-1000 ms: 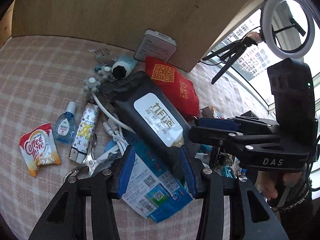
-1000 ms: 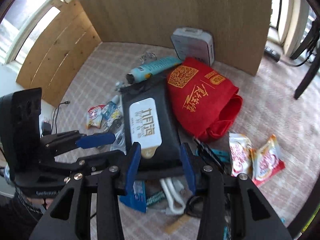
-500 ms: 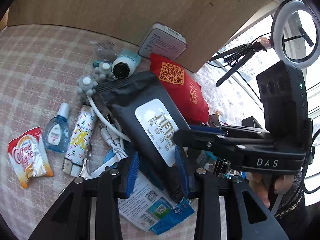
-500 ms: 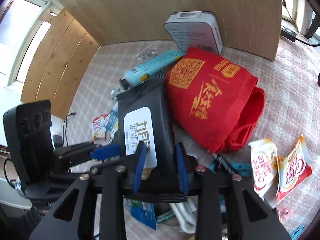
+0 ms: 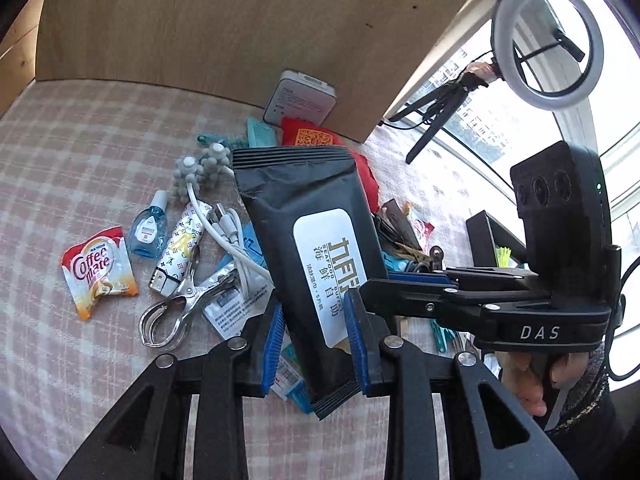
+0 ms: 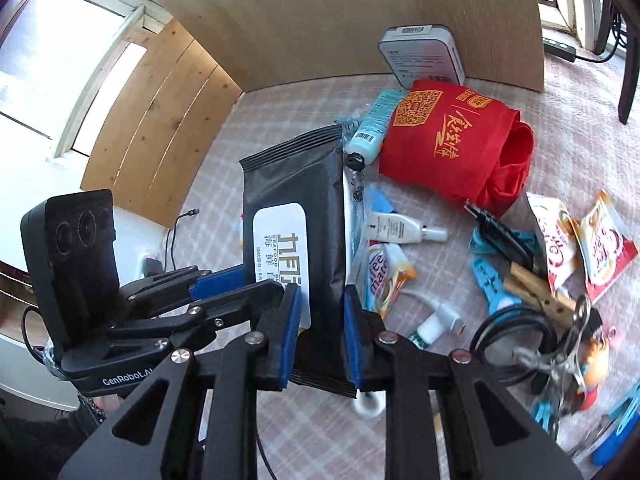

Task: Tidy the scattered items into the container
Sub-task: 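Grasp the black wet-wipes pack between both grippers from opposite sides, then lift the black wipes pack off the pile with both grippers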

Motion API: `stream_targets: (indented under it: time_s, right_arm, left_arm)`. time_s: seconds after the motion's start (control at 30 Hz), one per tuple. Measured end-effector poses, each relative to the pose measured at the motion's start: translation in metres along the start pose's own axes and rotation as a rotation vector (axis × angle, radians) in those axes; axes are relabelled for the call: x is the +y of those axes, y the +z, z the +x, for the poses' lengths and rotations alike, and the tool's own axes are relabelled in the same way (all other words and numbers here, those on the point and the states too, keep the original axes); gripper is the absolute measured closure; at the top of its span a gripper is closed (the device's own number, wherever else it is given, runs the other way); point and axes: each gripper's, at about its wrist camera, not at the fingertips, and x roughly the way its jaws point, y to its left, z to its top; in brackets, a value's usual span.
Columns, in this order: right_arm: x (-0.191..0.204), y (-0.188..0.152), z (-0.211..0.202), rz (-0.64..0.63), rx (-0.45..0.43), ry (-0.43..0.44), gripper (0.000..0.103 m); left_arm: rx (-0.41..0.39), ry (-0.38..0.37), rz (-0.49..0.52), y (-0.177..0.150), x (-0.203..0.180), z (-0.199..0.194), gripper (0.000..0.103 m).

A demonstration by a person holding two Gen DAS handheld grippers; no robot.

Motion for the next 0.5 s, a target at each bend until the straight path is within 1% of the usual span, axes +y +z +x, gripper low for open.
stream_targets:
  time_s: [0.07, 0.17, 0.3, 0.37, 0.43, 0.5]
  right_arm:
    - [0.005, -0.002, -0.001, -0.007, 0.003, -0.013, 0.085]
    - [0.017, -0.01, 0.003, -0.045, 0.01, -0.043, 0.087]
    - [0.023, -0.018, 0.009, -0.036, 0.019, -0.022, 0.088]
    - [0.028, -0.019, 0.01, -0.041, 0.021, -0.014, 0.089]
    - [0.036, -0.02, 0.012, -0.067, 0.027, -0.018, 0.09]
    - [0.044, -0.022, 0.017, -0.084, 0.041, -0.018, 0.092]
  left_arm:
    - [0.012, 0.013, 0.009, -0.002, -0.003, 0.0, 0.069]
    - [0.01, 0.062, 0.028, -0.01, -0.006, -0.003, 0.066]
    - [0.0, 0.085, 0.03, -0.021, -0.004, -0.012, 0.065]
    - [-0.013, 0.111, 0.034, -0.025, -0.002, -0.017, 0.062]
    - [-0.018, 0.143, 0.042, -0.027, 0.002, -0.021, 0.055]
    - [-0.01, 0.15, 0.01, -0.03, 0.012, -0.022, 0.052]
